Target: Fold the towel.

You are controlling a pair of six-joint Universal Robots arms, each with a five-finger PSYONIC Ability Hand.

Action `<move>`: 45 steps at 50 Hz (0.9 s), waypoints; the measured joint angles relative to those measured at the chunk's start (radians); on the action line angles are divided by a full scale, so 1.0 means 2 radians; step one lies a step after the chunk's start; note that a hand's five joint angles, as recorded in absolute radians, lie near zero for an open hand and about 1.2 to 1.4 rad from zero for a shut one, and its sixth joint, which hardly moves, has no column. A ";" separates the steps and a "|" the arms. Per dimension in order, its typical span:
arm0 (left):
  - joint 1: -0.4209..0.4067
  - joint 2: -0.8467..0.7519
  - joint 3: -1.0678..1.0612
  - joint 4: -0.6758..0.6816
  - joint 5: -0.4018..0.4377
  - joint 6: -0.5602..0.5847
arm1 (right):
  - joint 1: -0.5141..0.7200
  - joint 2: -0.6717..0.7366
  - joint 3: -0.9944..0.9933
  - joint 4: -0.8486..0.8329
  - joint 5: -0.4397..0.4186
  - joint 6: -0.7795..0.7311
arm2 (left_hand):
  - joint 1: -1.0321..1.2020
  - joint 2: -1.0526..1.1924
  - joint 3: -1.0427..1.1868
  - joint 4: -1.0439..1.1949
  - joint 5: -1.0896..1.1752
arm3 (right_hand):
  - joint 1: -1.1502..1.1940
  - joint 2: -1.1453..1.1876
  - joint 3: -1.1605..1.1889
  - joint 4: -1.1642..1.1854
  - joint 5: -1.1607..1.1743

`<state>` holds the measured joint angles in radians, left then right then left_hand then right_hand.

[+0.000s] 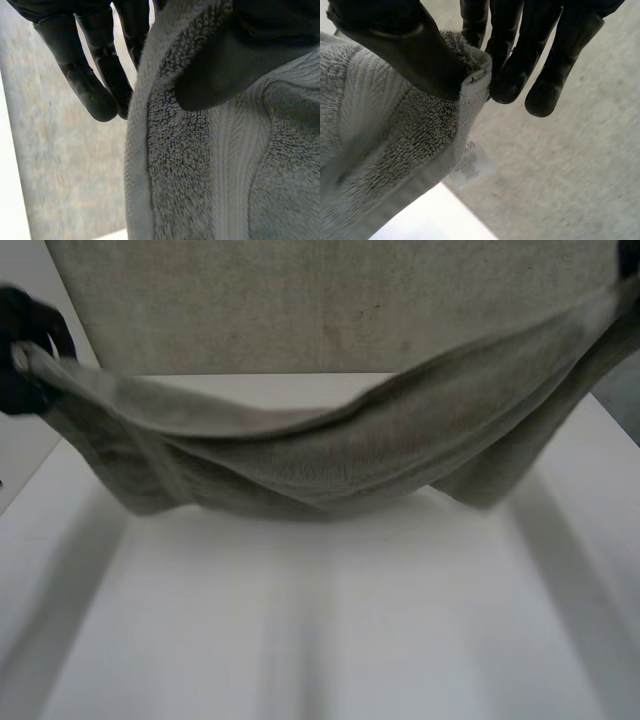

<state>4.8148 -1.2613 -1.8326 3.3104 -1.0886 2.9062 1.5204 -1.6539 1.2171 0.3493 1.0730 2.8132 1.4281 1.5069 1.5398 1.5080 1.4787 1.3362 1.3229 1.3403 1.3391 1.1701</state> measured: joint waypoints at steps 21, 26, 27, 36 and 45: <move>-0.026 -0.227 0.144 -0.082 -0.042 -0.016 | 0.063 0.231 -0.189 0.145 0.028 -0.124 | 0.000 0.000 0.000 0.000 0.000 | 0.000 0.000 0.000 0.000 0.000; -0.062 -0.355 0.247 -0.138 -0.083 0.026 | 0.122 0.323 -0.246 0.142 0.103 -0.181 | 0.000 0.000 0.000 0.000 0.000 | 0.000 0.000 0.000 0.000 0.000; -0.070 -0.378 0.274 -0.153 -0.092 0.036 | 0.133 0.341 -0.266 0.140 0.118 -0.189 | 0.000 0.000 0.000 0.000 0.000 | 0.000 0.000 0.000 0.000 0.000; -0.118 -0.449 0.484 -0.210 -0.137 0.071 | 0.182 0.402 -0.455 0.062 0.170 -0.162 | 0.000 0.000 0.001 0.000 0.000 | 0.000 0.000 0.000 0.000 0.000; -0.128 -0.377 0.573 -0.068 -0.163 0.003 | 0.183 0.354 -0.563 -0.075 0.180 -0.025 | 0.000 0.002 0.001 0.000 0.000 | 0.000 0.000 0.000 0.000 0.000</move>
<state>4.5592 -2.0157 -0.6870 3.1738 -1.4147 2.9128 1.8854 -0.9456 0.0917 0.1986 1.4331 2.7637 1.4281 1.5109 1.5415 1.5080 1.4787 1.3364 1.3229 1.3403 1.3392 1.1702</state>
